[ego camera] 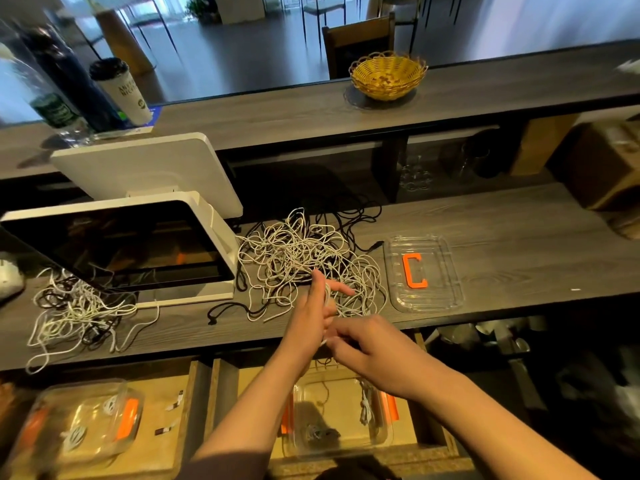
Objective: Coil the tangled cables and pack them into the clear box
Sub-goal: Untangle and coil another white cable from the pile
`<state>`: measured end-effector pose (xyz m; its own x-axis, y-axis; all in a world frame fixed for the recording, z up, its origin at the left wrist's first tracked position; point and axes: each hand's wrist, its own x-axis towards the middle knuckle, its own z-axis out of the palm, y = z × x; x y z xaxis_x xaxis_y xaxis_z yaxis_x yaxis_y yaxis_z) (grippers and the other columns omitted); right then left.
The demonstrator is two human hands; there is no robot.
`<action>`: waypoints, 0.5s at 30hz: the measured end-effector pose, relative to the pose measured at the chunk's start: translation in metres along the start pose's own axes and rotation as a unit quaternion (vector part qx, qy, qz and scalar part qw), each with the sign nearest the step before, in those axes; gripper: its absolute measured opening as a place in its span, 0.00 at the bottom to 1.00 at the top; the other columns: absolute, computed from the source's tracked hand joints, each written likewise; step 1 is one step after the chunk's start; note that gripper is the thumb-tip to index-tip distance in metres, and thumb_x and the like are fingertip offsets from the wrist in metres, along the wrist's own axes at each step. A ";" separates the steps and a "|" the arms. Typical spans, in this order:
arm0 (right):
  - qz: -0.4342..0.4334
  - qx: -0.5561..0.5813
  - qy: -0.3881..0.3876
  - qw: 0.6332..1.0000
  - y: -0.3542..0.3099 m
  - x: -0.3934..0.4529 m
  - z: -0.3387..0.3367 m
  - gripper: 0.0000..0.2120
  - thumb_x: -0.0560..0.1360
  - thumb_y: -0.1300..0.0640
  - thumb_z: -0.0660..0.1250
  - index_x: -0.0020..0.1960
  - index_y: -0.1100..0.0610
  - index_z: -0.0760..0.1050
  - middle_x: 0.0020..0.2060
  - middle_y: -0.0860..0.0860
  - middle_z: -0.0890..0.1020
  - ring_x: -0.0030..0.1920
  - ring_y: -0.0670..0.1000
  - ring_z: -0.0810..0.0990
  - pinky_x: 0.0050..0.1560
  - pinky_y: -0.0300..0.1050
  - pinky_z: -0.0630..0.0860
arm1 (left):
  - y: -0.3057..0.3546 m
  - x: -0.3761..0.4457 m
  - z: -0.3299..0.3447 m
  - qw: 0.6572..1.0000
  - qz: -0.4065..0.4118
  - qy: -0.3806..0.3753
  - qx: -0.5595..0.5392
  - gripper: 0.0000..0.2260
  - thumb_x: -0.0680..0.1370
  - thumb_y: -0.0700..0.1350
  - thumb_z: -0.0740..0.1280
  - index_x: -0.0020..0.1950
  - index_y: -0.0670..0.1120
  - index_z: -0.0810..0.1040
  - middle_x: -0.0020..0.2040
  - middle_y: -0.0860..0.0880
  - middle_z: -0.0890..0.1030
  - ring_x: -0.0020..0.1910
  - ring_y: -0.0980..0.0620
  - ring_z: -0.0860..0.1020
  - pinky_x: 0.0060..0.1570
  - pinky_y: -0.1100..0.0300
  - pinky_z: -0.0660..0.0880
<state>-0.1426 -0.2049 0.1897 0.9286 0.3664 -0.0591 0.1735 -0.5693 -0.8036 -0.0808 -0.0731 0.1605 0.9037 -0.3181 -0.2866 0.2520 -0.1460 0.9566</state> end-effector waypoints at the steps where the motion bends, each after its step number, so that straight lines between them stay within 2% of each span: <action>1: -0.002 -0.002 0.019 1.000 0.000 0.001 -0.004 0.07 0.80 0.55 0.63 0.45 0.52 0.78 0.30 0.43 0.74 0.32 0.44 0.73 0.35 0.39 0.67 | 0.001 -0.001 0.000 1.000 -0.009 -0.016 0.007 0.34 0.77 0.69 0.45 0.51 0.48 0.82 0.30 0.46 0.67 0.30 0.51 0.70 0.33 0.63 0.69; 2: -0.002 -0.004 0.037 0.999 0.001 0.002 -0.007 0.07 0.80 0.54 0.63 0.47 0.52 0.79 0.31 0.41 0.75 0.34 0.42 0.75 0.37 0.39 0.69 | 0.002 -0.002 0.000 0.999 -0.024 -0.035 0.022 0.35 0.77 0.69 0.43 0.52 0.48 0.82 0.33 0.43 0.75 0.36 0.49 0.77 0.41 0.60 0.74; 3: -0.004 -0.004 0.054 0.999 0.002 0.003 -0.011 0.06 0.80 0.54 0.64 0.49 0.52 0.80 0.32 0.40 0.76 0.38 0.41 0.78 0.41 0.39 0.72 | 0.003 -0.003 0.000 0.996 -0.049 -0.054 0.042 0.36 0.77 0.70 0.41 0.55 0.49 0.82 0.41 0.41 0.82 0.44 0.49 0.81 0.48 0.57 0.75; 4: -0.007 -0.002 0.073 0.997 0.004 0.003 -0.014 0.05 0.80 0.53 0.65 0.50 0.51 0.80 0.35 0.40 0.78 0.42 0.41 0.80 0.45 0.41 0.76 | 0.003 -0.003 -0.001 0.992 -0.082 -0.071 0.057 0.38 0.77 0.71 0.40 0.59 0.48 0.81 0.48 0.42 0.85 0.46 0.51 0.82 0.47 0.57 0.75; 5: -0.009 -0.002 0.093 0.996 0.007 0.003 -0.017 0.05 0.79 0.52 0.66 0.50 0.51 0.80 0.37 0.41 0.81 0.44 0.42 0.81 0.48 0.43 0.77 | 0.003 -0.005 -0.001 0.987 -0.119 -0.086 0.058 0.40 0.76 0.73 0.41 0.64 0.47 0.78 0.50 0.42 0.85 0.41 0.53 0.79 0.39 0.59 0.72; 6: -0.011 -0.007 0.114 0.993 0.010 0.003 -0.019 0.05 0.78 0.51 0.67 0.50 0.51 0.80 0.39 0.41 0.82 0.44 0.42 0.81 0.47 0.44 0.78 | 0.001 -0.007 0.000 0.982 -0.152 -0.104 0.041 0.42 0.74 0.76 0.43 0.69 0.47 0.75 0.43 0.40 0.84 0.33 0.56 0.73 0.32 0.63 0.67; 7: -0.011 -0.015 0.135 0.991 0.012 0.004 -0.022 0.06 0.77 0.49 0.68 0.49 0.50 0.81 0.40 0.42 0.82 0.43 0.41 0.80 0.45 0.43 0.77 | 0.000 -0.010 0.002 0.977 -0.176 -0.121 0.015 0.44 0.72 0.78 0.46 0.72 0.48 0.71 0.33 0.44 0.77 0.28 0.58 0.65 0.27 0.66 0.61; 8: -0.009 -0.024 0.151 0.988 0.014 0.004 -0.025 0.07 0.76 0.48 0.69 0.48 0.50 0.81 0.39 0.41 0.81 0.41 0.40 0.79 0.43 0.40 0.76 | -0.001 -0.011 0.003 0.971 -0.194 -0.137 -0.011 0.44 0.70 0.79 0.47 0.74 0.50 0.68 0.30 0.49 0.68 0.27 0.58 0.60 0.25 0.67 0.56; 9: -0.009 -0.028 0.163 0.986 0.015 0.005 -0.028 0.07 0.75 0.47 0.70 0.47 0.50 0.81 0.38 0.41 0.80 0.40 0.40 0.78 0.42 0.38 0.74 | -0.003 -0.013 0.003 0.965 -0.208 -0.155 -0.032 0.44 0.69 0.80 0.48 0.74 0.51 0.67 0.30 0.52 0.63 0.28 0.58 0.57 0.25 0.66 0.53; 12: 0.001 -0.032 0.193 0.981 0.017 0.007 -0.037 0.07 0.74 0.49 0.72 0.46 0.52 0.81 0.36 0.41 0.80 0.39 0.39 0.78 0.40 0.36 0.72 | -0.003 -0.016 0.000 0.942 -0.226 -0.234 -0.081 0.49 0.66 0.82 0.51 0.71 0.46 0.69 0.33 0.52 0.60 0.30 0.55 0.52 0.28 0.63 0.48; 13: 0.006 -0.031 0.209 0.977 0.018 0.007 -0.040 0.07 0.74 0.49 0.72 0.46 0.52 0.81 0.36 0.41 0.80 0.38 0.40 0.77 0.39 0.36 0.72 | -0.001 -0.017 0.000 0.934 -0.230 -0.258 -0.095 0.49 0.64 0.83 0.54 0.67 0.44 0.72 0.33 0.51 0.60 0.30 0.55 0.52 0.27 0.63 0.48; 15: 0.013 -0.016 0.244 0.970 0.022 0.005 -0.047 0.07 0.74 0.49 0.72 0.45 0.53 0.81 0.34 0.43 0.79 0.36 0.43 0.77 0.36 0.35 0.71 | -0.002 -0.019 -0.001 0.921 -0.228 -0.291 -0.126 0.42 0.62 0.82 0.61 0.56 0.47 0.74 0.33 0.51 0.59 0.28 0.57 0.53 0.26 0.64 0.48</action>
<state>-0.1185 -0.2501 0.1994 0.9762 -0.0351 0.2142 0.1509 -0.5998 -0.7858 -0.0981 -0.0662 0.1644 0.3643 -0.7359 -0.5707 0.6986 -0.1893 0.6901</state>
